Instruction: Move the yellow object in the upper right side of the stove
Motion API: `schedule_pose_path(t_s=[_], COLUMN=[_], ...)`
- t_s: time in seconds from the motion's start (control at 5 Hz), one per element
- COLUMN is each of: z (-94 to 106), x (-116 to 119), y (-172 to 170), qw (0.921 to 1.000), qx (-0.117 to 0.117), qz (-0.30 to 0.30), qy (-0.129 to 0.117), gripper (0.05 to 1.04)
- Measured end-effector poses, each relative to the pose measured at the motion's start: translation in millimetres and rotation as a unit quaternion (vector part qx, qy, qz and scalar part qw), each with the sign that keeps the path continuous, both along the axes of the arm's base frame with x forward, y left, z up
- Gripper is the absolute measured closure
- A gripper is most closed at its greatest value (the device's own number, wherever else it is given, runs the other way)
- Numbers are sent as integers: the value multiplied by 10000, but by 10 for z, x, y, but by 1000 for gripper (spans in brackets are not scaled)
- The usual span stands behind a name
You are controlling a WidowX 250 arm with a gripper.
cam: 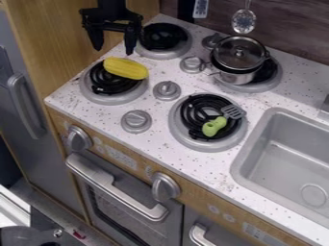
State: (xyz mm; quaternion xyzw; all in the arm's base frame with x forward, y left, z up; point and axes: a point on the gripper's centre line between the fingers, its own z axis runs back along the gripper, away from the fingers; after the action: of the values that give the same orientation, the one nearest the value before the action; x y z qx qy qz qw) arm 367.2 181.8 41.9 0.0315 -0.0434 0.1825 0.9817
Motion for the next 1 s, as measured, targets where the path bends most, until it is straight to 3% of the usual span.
schedule_pose_path(t_s=[0.2,0.4,0.6,0.8,1.0], z=[-172,-229,-226,-281,-337], x=[-43,-26,-48,-44,13], y=[-32,-66,22,61,129], qw=[9997,9966,9884,9779,9639], qx=[-111,-451,-693,-768,-462], qz=[-1,693,1339,1937,2617], qy=[202,17,-158,-184,-162], gripper=[82,82,82,82,82])
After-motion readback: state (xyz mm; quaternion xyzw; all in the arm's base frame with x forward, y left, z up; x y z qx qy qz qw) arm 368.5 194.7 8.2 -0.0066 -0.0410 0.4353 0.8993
